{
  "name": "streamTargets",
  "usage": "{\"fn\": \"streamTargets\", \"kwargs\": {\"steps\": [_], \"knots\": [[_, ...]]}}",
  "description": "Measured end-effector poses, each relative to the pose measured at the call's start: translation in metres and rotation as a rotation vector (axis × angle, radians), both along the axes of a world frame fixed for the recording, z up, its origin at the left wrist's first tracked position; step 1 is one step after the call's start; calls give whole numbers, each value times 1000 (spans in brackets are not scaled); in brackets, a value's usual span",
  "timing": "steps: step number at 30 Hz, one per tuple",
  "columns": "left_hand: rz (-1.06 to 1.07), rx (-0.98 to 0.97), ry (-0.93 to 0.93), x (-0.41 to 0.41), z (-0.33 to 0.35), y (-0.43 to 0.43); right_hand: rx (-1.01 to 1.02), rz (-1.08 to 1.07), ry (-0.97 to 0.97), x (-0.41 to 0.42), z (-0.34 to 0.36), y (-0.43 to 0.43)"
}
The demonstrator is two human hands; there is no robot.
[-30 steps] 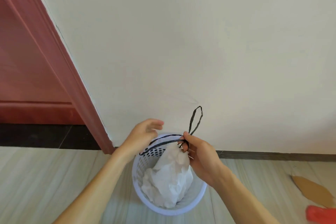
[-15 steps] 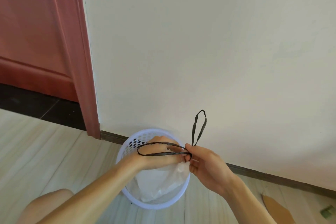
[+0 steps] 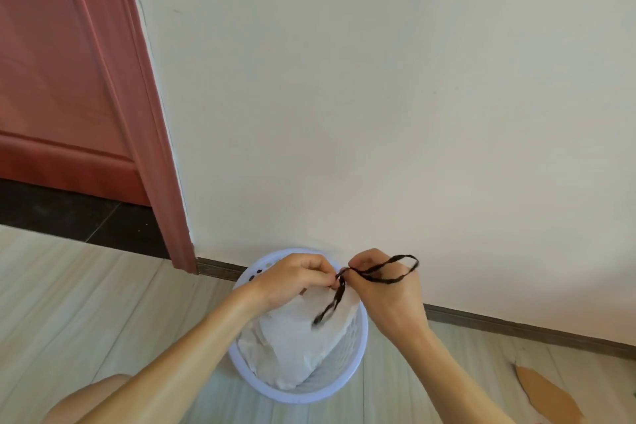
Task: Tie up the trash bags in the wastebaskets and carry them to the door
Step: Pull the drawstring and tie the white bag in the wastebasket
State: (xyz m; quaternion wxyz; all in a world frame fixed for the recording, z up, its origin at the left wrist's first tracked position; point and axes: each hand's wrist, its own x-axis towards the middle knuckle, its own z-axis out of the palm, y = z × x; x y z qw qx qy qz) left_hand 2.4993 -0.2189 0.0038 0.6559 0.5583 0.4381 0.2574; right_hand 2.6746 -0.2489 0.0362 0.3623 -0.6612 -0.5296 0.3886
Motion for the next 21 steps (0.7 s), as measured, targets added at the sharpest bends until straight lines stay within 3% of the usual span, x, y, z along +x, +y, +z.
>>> {"fn": "streamTargets", "kwargs": {"steps": [8,12,16,21], "knots": [[34,5,64,7,-6,-3,92,-39,68,-5,-2,0],[148,-134,-26,9,3,-1,135,-29,129,1,4,2],[102,-283,-49,3,9,1,133,8,132,-3,-2,3],[77,-324,-51,-3,10,6,176,106,144,-3,-5,7]]}}
